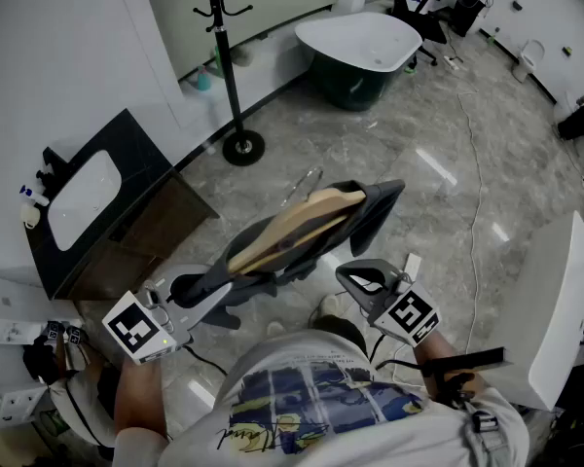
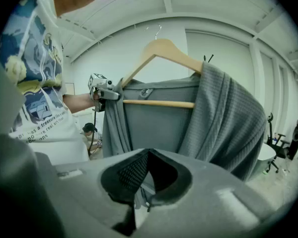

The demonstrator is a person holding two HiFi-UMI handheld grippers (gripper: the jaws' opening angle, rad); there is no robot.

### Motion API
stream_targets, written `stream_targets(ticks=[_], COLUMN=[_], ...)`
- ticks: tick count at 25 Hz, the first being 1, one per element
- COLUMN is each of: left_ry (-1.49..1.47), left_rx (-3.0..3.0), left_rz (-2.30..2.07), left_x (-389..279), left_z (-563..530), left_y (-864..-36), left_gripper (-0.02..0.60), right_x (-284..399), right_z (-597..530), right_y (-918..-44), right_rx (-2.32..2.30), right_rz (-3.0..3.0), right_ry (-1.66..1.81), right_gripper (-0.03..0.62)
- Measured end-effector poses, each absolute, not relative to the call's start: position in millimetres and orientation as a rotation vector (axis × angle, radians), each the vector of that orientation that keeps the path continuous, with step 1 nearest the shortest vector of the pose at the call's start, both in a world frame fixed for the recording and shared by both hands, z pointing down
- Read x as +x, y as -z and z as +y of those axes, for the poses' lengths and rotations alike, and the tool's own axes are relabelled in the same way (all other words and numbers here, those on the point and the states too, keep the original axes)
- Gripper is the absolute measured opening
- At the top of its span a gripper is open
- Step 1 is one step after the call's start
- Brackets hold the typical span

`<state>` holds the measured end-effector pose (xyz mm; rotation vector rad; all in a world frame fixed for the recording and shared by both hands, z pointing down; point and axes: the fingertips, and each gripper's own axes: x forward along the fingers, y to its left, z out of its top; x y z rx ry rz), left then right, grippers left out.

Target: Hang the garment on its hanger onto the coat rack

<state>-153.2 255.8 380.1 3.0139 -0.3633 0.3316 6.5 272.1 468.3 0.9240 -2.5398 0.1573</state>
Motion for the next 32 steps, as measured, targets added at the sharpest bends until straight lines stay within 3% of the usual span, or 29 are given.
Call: stream_targets(ticks=[11, 17, 32], left_ry=[-0.343, -0.365, -0.368], left_rx=[2.982, 2.966, 2.973], left_rz=[-0.369, -0.43, -0.619], left_x=[-167.8, -155.4, -77.9], left_z=[204.8, 148.2, -84.6], left_y=[-391.8, -391.8, -349.5], left_gripper=[0.028, 0.028, 0.028], right_x=[-51.4, -40.5, 37.9], right_z=[239.5, 187.7, 6.3], right_y=[-459.9, -460.0, -470.8], right_rx=[0.578, 0.492, 0.352], right_rz=[-2.496, -2.549, -2.529], right_ry=[-0.233, -0.271, -0.158], right_gripper=[0.0, 0.029, 0.029])
